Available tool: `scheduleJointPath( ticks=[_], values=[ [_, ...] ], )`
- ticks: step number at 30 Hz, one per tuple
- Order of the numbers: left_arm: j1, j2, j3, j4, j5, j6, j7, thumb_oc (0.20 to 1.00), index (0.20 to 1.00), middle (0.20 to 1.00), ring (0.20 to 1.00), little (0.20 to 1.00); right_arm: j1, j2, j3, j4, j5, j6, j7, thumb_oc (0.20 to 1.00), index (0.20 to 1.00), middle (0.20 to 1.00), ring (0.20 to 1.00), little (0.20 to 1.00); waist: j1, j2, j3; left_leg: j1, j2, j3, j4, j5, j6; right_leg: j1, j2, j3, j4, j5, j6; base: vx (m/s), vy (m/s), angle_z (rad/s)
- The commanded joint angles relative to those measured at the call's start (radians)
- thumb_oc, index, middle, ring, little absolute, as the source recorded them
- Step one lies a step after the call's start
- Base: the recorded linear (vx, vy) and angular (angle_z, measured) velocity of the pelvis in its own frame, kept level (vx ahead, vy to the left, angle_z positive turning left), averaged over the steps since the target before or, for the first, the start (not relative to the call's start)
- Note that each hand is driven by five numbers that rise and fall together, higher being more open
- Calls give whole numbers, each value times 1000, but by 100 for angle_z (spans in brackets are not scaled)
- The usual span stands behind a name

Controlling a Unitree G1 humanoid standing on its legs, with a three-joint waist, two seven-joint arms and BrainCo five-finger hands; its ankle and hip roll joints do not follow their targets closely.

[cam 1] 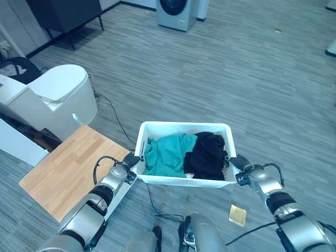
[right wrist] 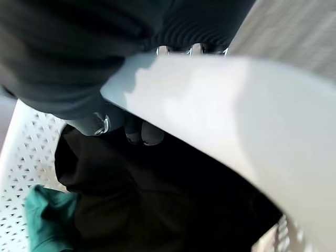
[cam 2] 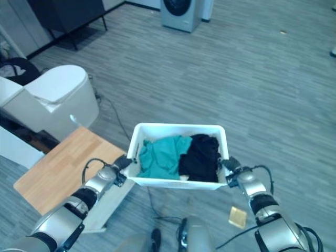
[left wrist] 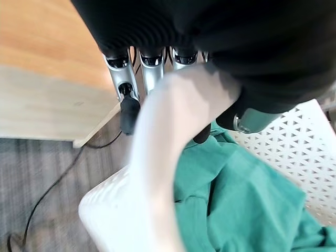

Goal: Grab the laundry basket,head to the washer,open it,put in the laundry and shut it.

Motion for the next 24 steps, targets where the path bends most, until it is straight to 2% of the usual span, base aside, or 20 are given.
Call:
scheduleJointPath(
  ticks=[1,2,3,4,5,6,8,9,10,12,13,14,16,17,18,19,20,21,23,24],
  values=[
    [-73,2,40,24,1,-51,18,200,200,200,200,200,-38,-97,-15,-28,30,-66,-4,200,200,200,200,200,-50,45,-90,85,-24,-115,-163,28,-45,96,-8,106,-432,-85,-77,1234,-580,38],
    [-60,-18,58,81,23,-60,24,200,200,200,200,200,-46,-77,7,-37,8,-59,8,200,200,200,200,200,-65,44,-95,186,-38,-181,-190,-38,-53,-2,-80,191,-688,41,-31,1128,-572,88],
    [-51,-17,55,78,29,-61,25,200,200,200,200,200,-36,-72,5,-41,6,-58,8,200,200,200,200,200,-69,45,-102,225,-29,-194,-208,-51,-61,56,-84,157,-734,45,-32,983,-517,92],
    [-43,-17,62,74,29,-63,22,200,200,200,200,200,-34,-68,6,-42,2,-58,11,200,200,200,200,200,-69,38,-112,244,-24,-196,-211,-55,-67,68,-83,153,-710,65,-25,661,-417,79],
    [-25,-21,67,73,31,-63,23,200,200,200,200,200,-23,-71,8,-70,-7,-57,15,200,200,200,200,200,-75,33,-146,279,23,-205,-210,-50,-92,82,-57,142,-664,68,-27,488,-336,41],
    [-24,-21,67,73,31,-63,23,200,200,200,200,200,-23,-71,8,-71,-7,-56,15,200,200,200,200,200,-76,35,-146,281,25,-206,-211,-51,-93,83,-56,140,-663,66,-28,492,-347,33],
    [-14,-26,65,77,25,-65,22,200,200,200,200,200,-10,-71,2,-84,-2,-61,6,200,200,200,200,200,-88,41,-163,269,86,-202,-141,10,-129,116,-26,111,-633,40,-51,324,-289,40],
    [-18,-24,61,77,18,-62,25,200,200,200,200,200,-11,-68,-1,-81,8,-67,-2,200,200,200,200,200,-92,35,-161,213,115,-184,-17,77,-139,143,-22,92,-631,29,-66,330,-396,57],
    [-25,-18,54,65,9,-57,26,200,200,200,200,200,-13,-68,0,-87,22,-66,-13,200,200,200,200,200,-91,23,-154,157,134,-155,107,121,-132,176,-16,80,-637,14,-86,280,-420,85],
    [-33,-9,51,42,1,-49,26,200,200,200,200,200,-14,-71,0,-104,41,-67,-22,200,200,200,200,200,-81,10,-135,59,164,-127,331,146,-111,218,9,67,-646,-10,-127,223,-405,61],
    [-51,-12,41,28,-9,-45,30,200,200,200,200,200,-15,-76,2,-116,55,-69,-36,200,200,200,200,200,-70,-3,-111,-2,199,-83,404,169,-92,257,29,59,-654,-34,-162,147,-293,-24],
    [-52,-12,41,28,-9,-45,30,200,200,200,200,200,-15,-76,2,-117,55,-69,-36,200,200,200,200,200,-70,-2,-110,-3,200,-84,407,168,-92,257,30,59,-654,-34,-162,165,-266,-29],
    [-74,-29,22,25,-9,-39,33,200,200,200,200,200,-4,-85,-8,-135,69,-67,-47,200,200,200,200,200,-67,-18,-97,-71,216,-38,354,159,-92,291,28,45,-669,-52,-171,165,-126,6],
    [-80,-35,16,18,-7,-37,33,200,200,200,200,200,8,-87,-14,-157,69,-64,-48,200,200,200,200,200,-61,-22,-93,-83,207,-29,305,139,-92,309,27,41,-674,-62,-168,283,-69,34],
    [-89,-45,9,14,-2,-37,34,200,200,200,200,200,31,-93,-26,-183,61,-66,-50,200,200,200,200,200,-50,-19,-86,-111,169,-39,163,122,-103,333,32,35,-679,-80,-160,208,-14,37],
    [-90,-45,9,14,-2,-37,34,200,200,200,200,200,32,-93,-26,-184,61,-66,-50,200,200,200,200,200,-51,-21,-88,-112,167,-39,158,126,-103,331,29,34,-680,-79,-160,320,32,37],
    [-96,-50,1,-3,-3,-40,37,200,200,200,200,200,57,-94,-41,-199,59,-73,-56,200,200,200,200,200,-38,-9,-88,-108,138,-56,-72,163,-123,353,42,26,-685,-96,-153,174,31,20],
    [-96,-50,1,-3,-3,-40,37,200,200,200,200,200,57,-94,-41,-199,59,-73,-56,200,200,200,200,200,-38,-9,-87,-106,137,-56,-74,164,-123,355,42,26,-685,-96,-153,300,63,9],
    [-96,-51,-13,-3,2,-42,35,200,200,200,200,200,69,-86,-51,-179,56,-87,-70,200,200,200,200,200,-13,15,-87,-143,101,-115,-269,235,-144,401,72,35,-685,-131,-155,352,75,-12],
    [-94,-47,-18,-7,3,-44,33,200,200,200,200,200,75,-79,-56,-176,56,-90,-72,200,200,200,200,200,-9,15,-84,-154,89,-127,-278,244,-147,412,74,40,-681,-140,-157,267,53,-20]
  ],
)
